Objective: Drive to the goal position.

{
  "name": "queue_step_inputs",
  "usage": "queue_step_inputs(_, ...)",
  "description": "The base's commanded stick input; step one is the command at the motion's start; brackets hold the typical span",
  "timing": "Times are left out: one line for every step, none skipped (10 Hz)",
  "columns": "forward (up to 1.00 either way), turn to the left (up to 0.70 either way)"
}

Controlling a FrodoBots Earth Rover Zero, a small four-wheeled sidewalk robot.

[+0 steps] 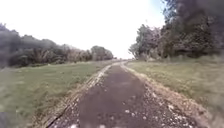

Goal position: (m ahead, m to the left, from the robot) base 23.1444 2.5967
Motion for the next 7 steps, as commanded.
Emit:
queue_step_inputs(0.85, 0.0)
queue_step_inputs(0.85, 0.0)
queue_step_inputs(0.85, 0.0)
queue_step_inputs(0.85, 0.0)
queue_step_inputs(0.85, 0.0)
queue_step_inputs(0.85, 0.0)
queue_step_inputs(0.85, 0.0)
